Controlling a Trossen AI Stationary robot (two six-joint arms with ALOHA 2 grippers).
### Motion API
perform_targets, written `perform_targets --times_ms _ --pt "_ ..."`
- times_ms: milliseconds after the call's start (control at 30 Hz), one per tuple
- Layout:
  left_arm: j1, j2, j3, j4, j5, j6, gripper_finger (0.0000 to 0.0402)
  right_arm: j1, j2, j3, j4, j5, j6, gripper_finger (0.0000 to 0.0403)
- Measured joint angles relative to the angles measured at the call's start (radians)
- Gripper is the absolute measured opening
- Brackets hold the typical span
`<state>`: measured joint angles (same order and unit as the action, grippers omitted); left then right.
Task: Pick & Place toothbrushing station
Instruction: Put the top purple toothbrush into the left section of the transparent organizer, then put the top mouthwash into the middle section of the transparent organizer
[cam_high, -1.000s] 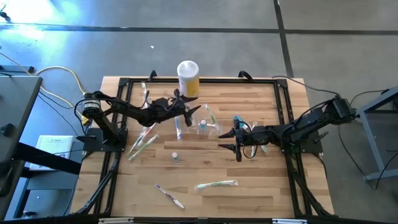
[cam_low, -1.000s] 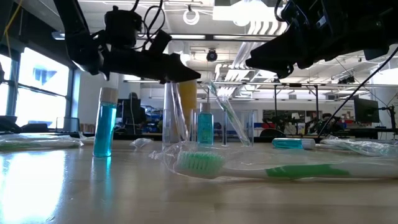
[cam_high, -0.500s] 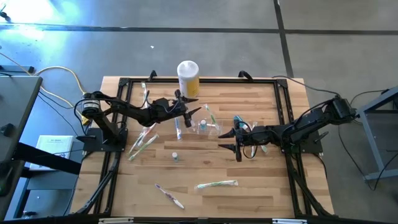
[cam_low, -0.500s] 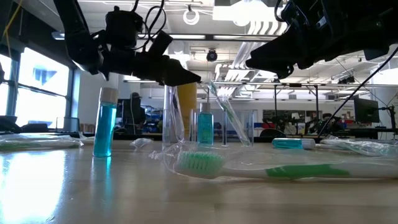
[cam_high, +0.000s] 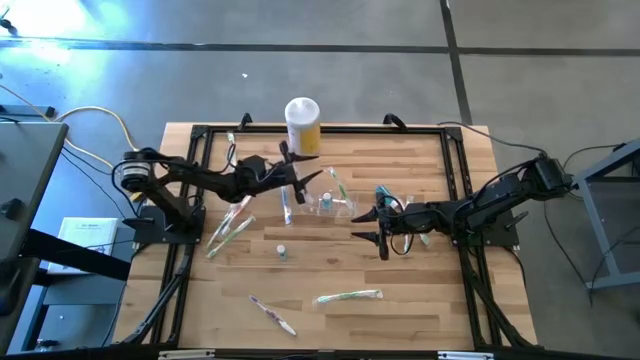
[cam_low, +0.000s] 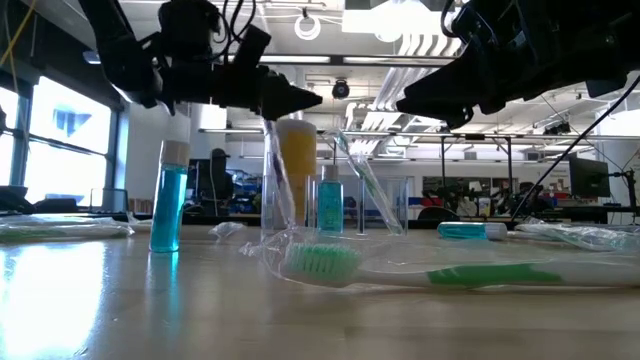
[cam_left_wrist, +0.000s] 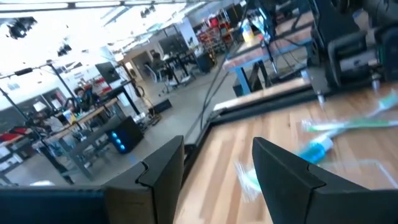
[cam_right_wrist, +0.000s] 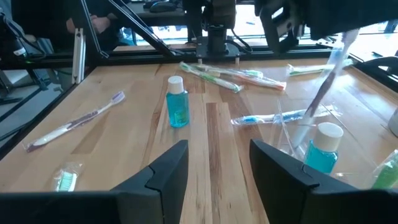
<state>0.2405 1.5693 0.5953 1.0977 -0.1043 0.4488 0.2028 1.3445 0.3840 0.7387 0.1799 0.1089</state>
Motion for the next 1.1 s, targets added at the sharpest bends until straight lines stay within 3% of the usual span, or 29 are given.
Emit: perform_targets --times_ms 233,433,600,933,1100 --pt "-0.010 -0.081 0.000 -0.087 -0.007 0.022 0.0187 0.000 0.000 0.000 -0.021 0.000 0.000 0.0162" --pt "-0.076 -0.240 0.000 -0.352 -0.092 0.071 0.0187 0.000 0.000 0.000 -0.075 0.004 0.018 0.0162" --pt "-0.156 -0.405 0.000 -0.592 -0.096 0.057 0.0187 0.000 0.000 0.000 -0.107 0.029 0.004 0.0162" --pt "-0.215 -0.642 0.000 -1.120 -0.092 -0.126 0.0187 0.000 0.000 0.000 -0.196 0.145 0.010 0.0162" --pt "-0.215 -0.658 -0.001 -1.223 -0.089 -0.202 0.0187 0.000 -0.002 0.000 -0.240 0.233 0.028 0.0162"
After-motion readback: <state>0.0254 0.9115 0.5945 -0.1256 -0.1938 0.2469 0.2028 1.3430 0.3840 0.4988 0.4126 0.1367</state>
